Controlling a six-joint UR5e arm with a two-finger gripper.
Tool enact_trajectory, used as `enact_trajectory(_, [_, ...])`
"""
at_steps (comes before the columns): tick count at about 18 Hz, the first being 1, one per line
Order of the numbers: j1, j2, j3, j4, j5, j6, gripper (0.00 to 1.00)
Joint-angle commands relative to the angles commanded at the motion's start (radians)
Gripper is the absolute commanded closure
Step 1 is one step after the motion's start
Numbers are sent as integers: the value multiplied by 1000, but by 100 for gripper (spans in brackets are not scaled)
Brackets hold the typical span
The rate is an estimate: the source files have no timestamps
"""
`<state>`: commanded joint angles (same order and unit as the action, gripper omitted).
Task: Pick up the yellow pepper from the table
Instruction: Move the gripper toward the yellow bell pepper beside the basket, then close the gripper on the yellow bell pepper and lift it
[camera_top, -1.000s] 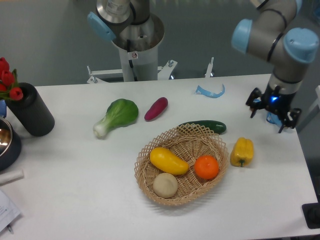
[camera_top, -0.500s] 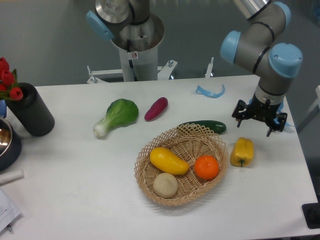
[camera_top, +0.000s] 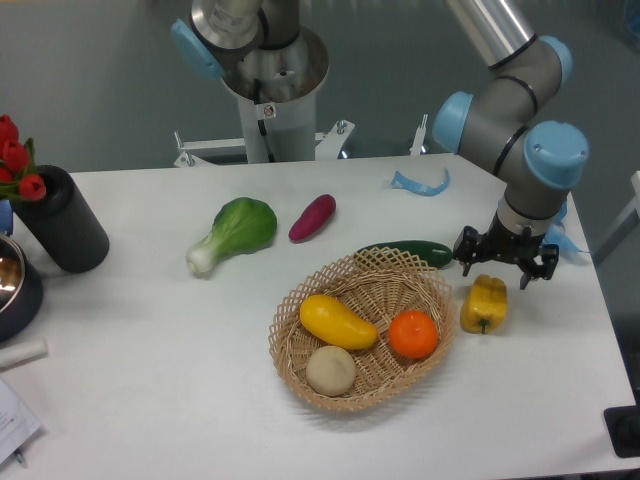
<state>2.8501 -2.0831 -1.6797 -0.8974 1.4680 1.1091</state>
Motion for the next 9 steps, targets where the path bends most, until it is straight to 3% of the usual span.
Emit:
enact_trajectory(4, [0, -3, -23, 34, 3, 0, 0])
enact_trajectory(6, [0, -11, -40, 70, 3, -2, 8])
enact_trajectory(9, [-2, -14, -41, 77, 3, -5, 25])
